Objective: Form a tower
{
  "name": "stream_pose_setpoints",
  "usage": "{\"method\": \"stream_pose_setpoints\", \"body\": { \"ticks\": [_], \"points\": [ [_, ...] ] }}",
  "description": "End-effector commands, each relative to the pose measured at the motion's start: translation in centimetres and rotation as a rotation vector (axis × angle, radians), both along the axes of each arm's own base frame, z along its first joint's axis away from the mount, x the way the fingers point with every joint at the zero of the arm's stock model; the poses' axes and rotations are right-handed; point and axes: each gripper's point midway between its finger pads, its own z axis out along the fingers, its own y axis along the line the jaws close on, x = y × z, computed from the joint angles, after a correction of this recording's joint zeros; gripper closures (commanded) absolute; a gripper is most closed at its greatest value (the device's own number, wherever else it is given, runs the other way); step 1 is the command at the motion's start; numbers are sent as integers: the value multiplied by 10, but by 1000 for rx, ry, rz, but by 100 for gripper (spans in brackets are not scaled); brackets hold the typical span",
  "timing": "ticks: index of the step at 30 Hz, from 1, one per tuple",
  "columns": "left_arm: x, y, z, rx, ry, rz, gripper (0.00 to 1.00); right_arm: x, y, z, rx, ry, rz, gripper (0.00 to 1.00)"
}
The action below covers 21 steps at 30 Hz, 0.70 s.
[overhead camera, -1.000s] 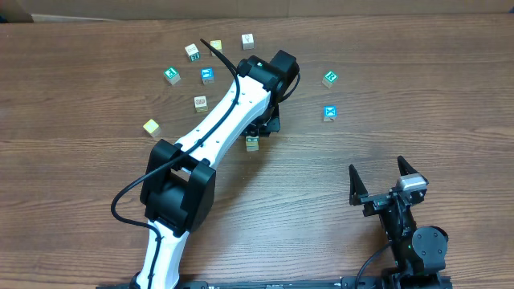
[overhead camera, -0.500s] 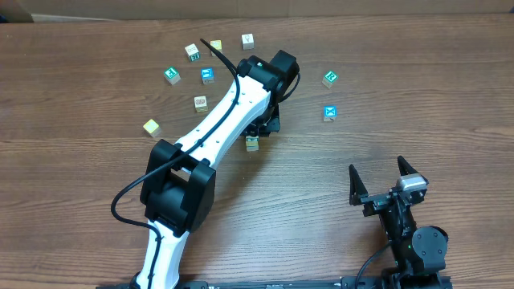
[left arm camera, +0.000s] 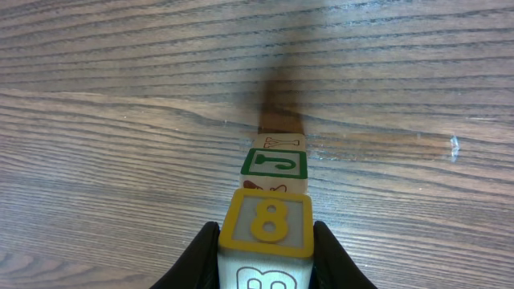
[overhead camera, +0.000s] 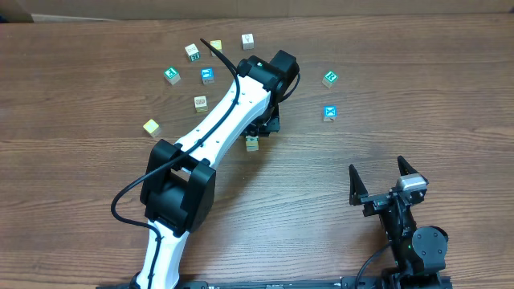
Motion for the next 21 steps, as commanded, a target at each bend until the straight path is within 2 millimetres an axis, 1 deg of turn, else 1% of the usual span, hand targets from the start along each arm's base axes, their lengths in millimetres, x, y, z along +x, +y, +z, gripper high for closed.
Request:
{"method": "stream_pose_setpoints", "body": {
  "ticks": [1, 6, 21],
  "points": [
    [5, 0, 4, 2, -21, 24, 96, 0, 1, -2, -1, -3, 1, 0],
    [4, -3, 4, -9, -18, 30, 96, 0, 1, -2, -1, -3, 1, 0],
    [5, -2, 4, -1, -28, 36, 96, 0, 1, -2, -1, -3, 1, 0]
  ]
}}
